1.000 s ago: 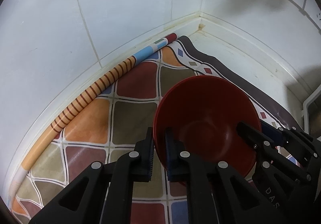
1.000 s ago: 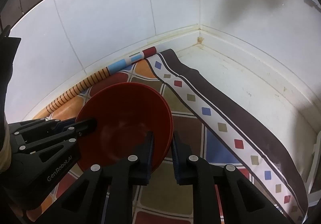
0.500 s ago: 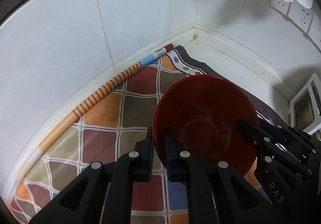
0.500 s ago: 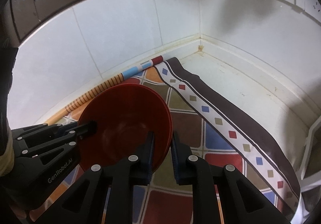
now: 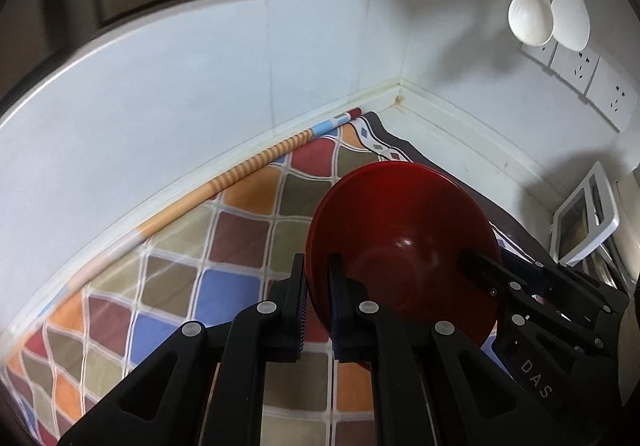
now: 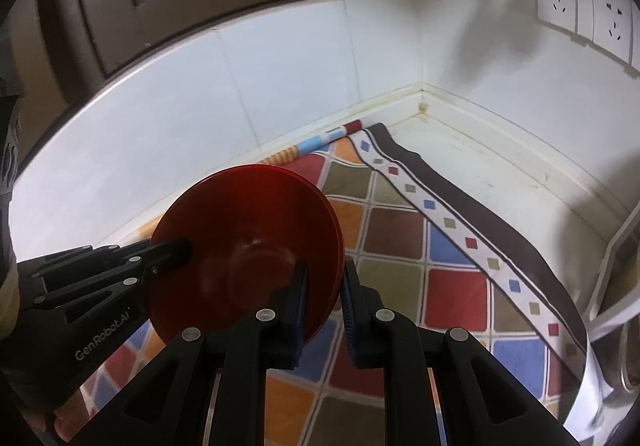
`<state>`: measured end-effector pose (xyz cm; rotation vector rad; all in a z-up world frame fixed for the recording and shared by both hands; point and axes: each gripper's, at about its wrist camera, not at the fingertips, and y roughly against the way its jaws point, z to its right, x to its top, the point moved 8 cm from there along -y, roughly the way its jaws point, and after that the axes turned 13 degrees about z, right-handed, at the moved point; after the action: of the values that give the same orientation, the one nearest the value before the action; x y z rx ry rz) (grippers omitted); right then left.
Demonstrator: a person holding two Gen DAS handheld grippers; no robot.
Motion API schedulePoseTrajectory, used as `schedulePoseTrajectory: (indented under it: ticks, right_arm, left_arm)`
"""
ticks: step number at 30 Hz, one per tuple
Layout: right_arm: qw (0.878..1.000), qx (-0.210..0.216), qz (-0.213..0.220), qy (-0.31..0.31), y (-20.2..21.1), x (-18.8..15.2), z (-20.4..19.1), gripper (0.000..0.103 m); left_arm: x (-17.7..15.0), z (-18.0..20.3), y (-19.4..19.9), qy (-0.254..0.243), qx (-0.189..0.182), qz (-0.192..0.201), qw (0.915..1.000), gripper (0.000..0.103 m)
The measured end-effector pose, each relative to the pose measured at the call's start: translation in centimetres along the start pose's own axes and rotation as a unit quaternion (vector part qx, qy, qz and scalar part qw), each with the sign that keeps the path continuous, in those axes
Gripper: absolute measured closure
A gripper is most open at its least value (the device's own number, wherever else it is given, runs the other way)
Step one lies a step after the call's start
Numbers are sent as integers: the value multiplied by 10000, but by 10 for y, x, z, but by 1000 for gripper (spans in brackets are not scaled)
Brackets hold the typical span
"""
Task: Organize plates and bowls
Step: 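Lift and carry the red-and-black bowl over the pink bowl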
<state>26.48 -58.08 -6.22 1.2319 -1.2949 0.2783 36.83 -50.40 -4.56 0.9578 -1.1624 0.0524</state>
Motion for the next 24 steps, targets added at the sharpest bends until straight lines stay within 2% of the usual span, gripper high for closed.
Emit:
schedulePoseTrajectory:
  ticks: [13, 24]
  right_arm:
    - [9981, 451, 175, 391, 74, -18, -56, 86]
    - [9931, 915, 91, 723, 116, -46, -93, 86]
  left_arm:
    - [-42, -31, 84, 552, 328, 128, 9979, 92]
    - [-81, -48, 142, 946, 578, 191, 9936, 92]
